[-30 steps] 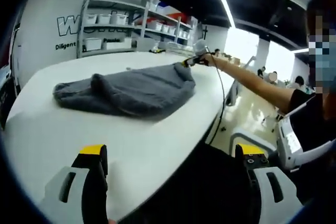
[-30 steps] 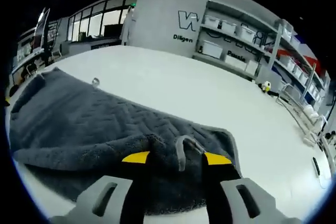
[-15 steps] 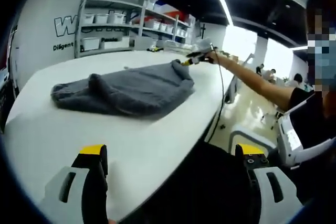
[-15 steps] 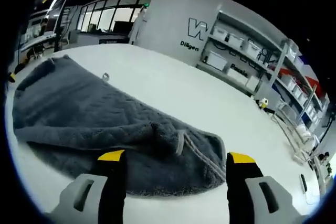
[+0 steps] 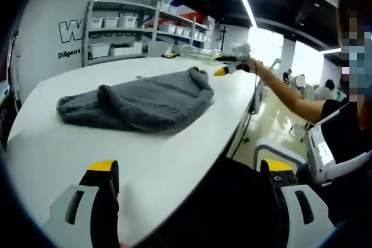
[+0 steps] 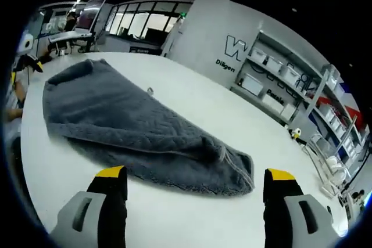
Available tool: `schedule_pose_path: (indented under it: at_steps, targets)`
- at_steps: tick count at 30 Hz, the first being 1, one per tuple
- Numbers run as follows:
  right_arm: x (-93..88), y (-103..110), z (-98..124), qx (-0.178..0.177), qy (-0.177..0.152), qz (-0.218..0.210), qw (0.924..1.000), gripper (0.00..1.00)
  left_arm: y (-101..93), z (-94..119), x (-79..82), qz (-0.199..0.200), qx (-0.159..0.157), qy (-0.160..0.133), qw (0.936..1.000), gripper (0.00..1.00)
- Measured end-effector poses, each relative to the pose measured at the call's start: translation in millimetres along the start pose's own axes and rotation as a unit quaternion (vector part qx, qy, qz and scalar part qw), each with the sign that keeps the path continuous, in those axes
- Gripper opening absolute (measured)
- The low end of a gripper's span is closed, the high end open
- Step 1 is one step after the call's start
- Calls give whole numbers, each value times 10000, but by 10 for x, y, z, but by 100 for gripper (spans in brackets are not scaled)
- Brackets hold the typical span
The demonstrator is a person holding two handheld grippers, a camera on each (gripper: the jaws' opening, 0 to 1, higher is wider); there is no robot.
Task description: Open the folded towel by lifting each exposed corner and separating the folded layers until the towel lies flat within the target outline without major curled edges
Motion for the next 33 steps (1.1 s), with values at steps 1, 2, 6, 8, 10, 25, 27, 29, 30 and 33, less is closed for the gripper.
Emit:
schedule_pose_path:
  at_steps: [1,2,6,8,10,25,27,29,30,33]
  targets:
    - [5,105,47,98,-19,38,9999,99,8,0,12,-2,18,-24,10000,99]
    - [12,162,67,141,-43,58,9999,99,17,-2,25,8,48,-48,10000,99]
    - [78,462,159,421,-131,264,9987,99,-4,-20,44,-15,19,-45,10000,99]
    - [132,689,200,586,-187,469,9970,99,-33,-36,55,-44,-12,-55,10000,99]
    - [214,906,224,792,-301,769,9934,99,-54,-49,67,-61,-55,-58,9999,99]
    - [521,1975,171,1857,-500,1867,9634,71,-172,-92,73,-177,-204,-22,9996,99]
    - [532,2108,114,1998,-438,2049,9572,67,-185,-103,54,-199,-213,24,9996,99]
    - [530,2214,59,2118,-359,2217,9512,60,-197,-106,47,-204,-222,41,9995,99]
    - [520,2263,24,2155,-266,2382,9466,55,-202,-106,55,-203,-227,26,9995,99]
    - [565,2376,-90,2170,-236,2610,9403,42,-222,-104,82,-161,-248,-53,9995,99]
Point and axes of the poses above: the point that each gripper's makers call its tool centre point, and the gripper's own axes: z roughly backward along the fingers, y roughly to its left, x roughly out of its top, the point moved 1 cm from there along z, roughly backward along the fingers, and after that the axes turned 9 degrees about x, right-handed, at the moved point
